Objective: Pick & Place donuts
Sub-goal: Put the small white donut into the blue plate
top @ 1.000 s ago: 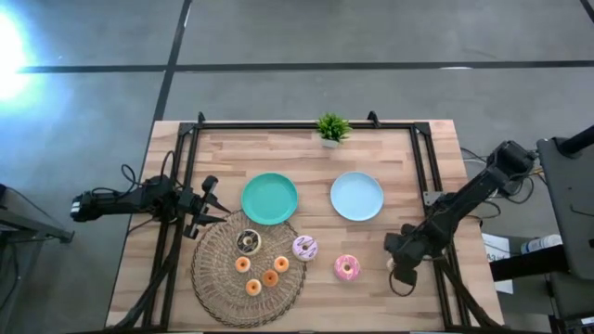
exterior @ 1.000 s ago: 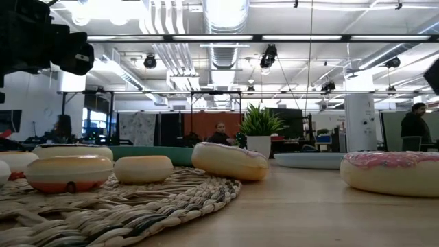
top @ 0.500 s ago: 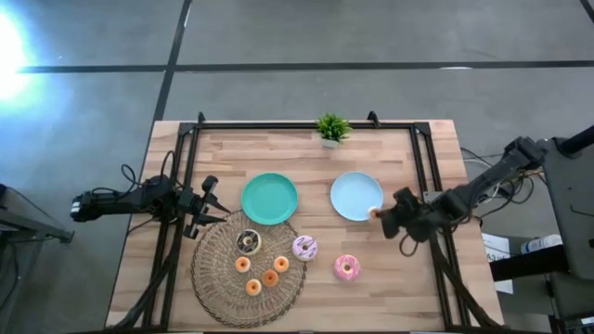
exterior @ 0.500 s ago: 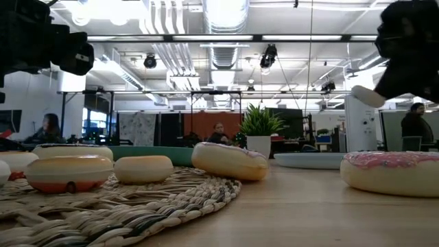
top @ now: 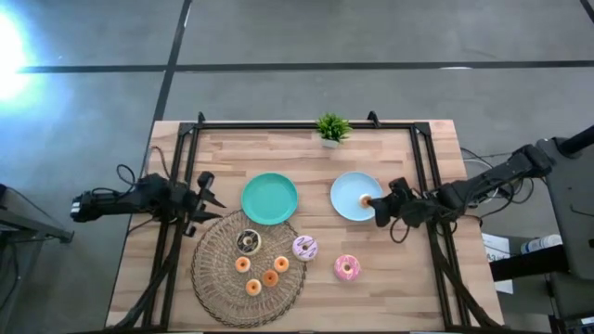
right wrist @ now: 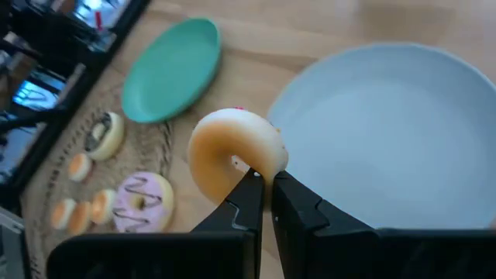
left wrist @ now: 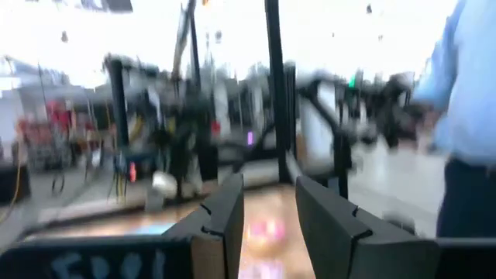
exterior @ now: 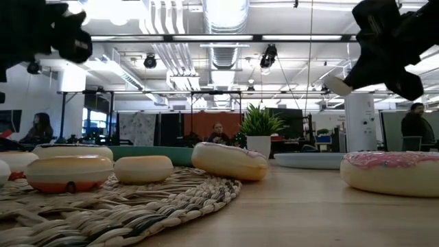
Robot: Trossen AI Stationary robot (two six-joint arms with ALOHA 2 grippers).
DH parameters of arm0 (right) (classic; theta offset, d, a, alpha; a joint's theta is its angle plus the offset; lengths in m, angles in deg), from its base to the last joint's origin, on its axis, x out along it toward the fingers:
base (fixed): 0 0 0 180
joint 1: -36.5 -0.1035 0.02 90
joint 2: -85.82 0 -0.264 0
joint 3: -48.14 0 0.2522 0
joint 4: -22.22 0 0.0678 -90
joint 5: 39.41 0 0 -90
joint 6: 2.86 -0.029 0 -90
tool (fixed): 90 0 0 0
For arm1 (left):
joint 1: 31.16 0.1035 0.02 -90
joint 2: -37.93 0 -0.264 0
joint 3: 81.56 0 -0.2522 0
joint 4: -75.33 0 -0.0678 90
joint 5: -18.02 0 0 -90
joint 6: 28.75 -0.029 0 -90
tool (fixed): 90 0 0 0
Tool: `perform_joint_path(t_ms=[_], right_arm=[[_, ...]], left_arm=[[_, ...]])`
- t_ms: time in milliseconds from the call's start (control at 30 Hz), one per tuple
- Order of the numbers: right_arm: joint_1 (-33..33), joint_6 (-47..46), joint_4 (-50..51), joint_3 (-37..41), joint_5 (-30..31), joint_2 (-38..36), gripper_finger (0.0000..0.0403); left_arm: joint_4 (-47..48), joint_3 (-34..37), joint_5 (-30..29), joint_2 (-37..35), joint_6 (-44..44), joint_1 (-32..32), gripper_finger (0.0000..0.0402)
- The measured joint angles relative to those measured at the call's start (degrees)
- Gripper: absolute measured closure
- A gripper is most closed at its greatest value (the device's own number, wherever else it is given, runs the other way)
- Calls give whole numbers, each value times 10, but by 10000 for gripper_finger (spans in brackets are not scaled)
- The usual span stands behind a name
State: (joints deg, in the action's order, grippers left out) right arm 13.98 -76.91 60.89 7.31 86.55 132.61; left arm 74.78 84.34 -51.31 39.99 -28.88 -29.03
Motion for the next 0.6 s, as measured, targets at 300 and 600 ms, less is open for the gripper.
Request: perform_joint_path(t_ms=[300, 600], right_arm=[[40, 46, -18, -8, 3, 1, 390], [72, 101, -17, -34, 2, 1, 390]], left_arm=[[-259, 0, 1, 0, 181, 0, 307], [-398, -24, -28, 0, 193, -1, 307]])
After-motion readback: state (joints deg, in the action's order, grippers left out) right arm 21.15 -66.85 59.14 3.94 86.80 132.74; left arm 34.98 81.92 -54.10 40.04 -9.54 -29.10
